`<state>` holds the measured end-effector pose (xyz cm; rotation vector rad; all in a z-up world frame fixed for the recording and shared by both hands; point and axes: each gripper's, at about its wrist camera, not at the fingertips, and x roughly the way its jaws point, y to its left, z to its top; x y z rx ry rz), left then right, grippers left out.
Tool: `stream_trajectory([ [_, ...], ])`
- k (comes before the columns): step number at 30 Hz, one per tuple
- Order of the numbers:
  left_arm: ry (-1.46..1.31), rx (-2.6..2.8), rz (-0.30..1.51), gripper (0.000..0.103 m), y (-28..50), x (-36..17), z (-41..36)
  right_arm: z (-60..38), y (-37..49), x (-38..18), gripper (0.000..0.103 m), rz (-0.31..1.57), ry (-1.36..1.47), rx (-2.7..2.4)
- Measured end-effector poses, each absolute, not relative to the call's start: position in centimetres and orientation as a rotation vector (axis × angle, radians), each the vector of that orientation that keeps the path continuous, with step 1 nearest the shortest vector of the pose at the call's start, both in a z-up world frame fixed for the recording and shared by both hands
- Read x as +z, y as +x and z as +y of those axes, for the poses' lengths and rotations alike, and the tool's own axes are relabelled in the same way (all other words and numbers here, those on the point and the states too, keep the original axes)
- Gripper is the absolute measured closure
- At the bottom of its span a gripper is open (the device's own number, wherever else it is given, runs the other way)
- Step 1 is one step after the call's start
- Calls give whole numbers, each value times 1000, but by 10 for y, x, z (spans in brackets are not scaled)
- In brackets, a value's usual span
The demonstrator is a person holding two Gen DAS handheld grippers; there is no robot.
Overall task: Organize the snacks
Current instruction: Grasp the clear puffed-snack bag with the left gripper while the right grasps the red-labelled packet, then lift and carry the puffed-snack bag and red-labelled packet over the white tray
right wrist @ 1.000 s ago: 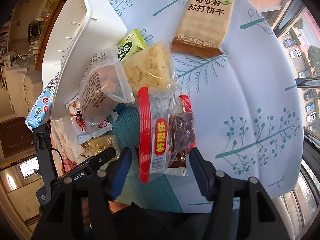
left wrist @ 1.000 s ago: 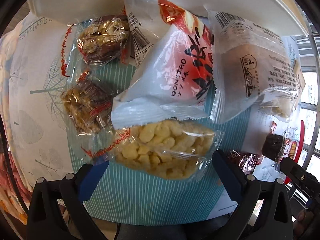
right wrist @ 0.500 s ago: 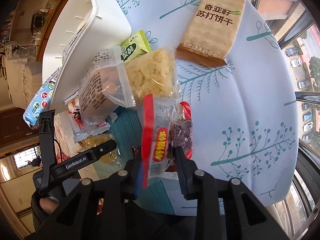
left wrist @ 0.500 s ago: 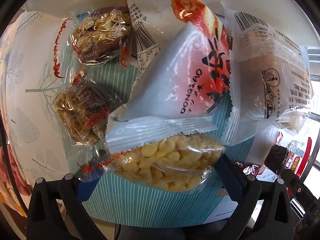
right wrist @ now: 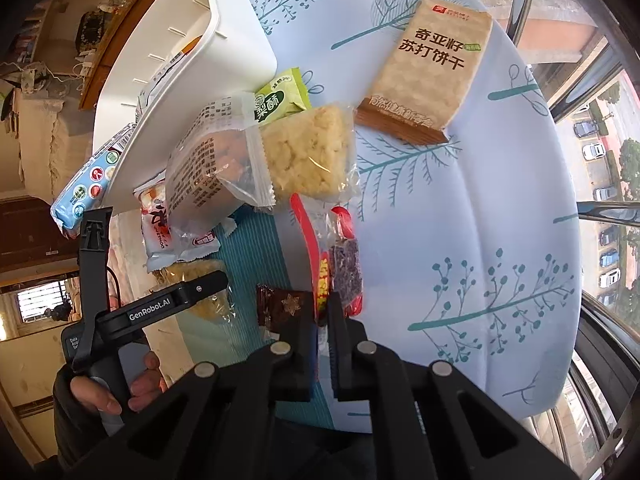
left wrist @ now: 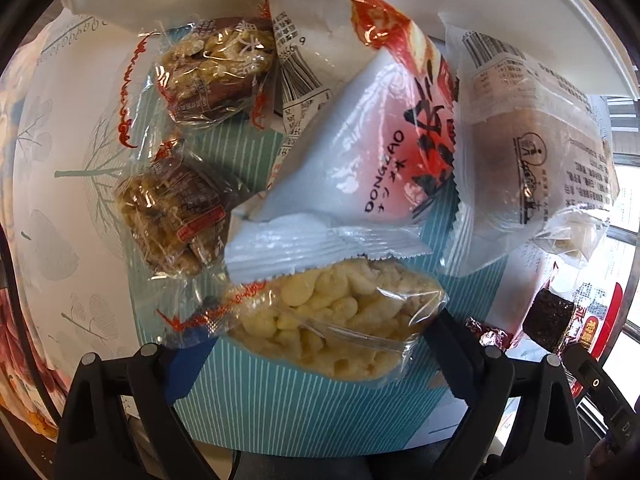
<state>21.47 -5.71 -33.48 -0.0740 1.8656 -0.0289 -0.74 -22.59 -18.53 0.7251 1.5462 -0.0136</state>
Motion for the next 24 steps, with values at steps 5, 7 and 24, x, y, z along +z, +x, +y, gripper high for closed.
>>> stream_trajectory([
  [5,-98,-29,1875,11,198,-328,-56,-227,-13,-179,101,1528,719,-6],
  [7,-100,-26,1874,11,192,-326,-54,-227,-16,-174,101,1515,714,-2],
  [24,-141,-51,1777,11,162,-263,-34,-220,-33,-132,102,1403,680,90],
])
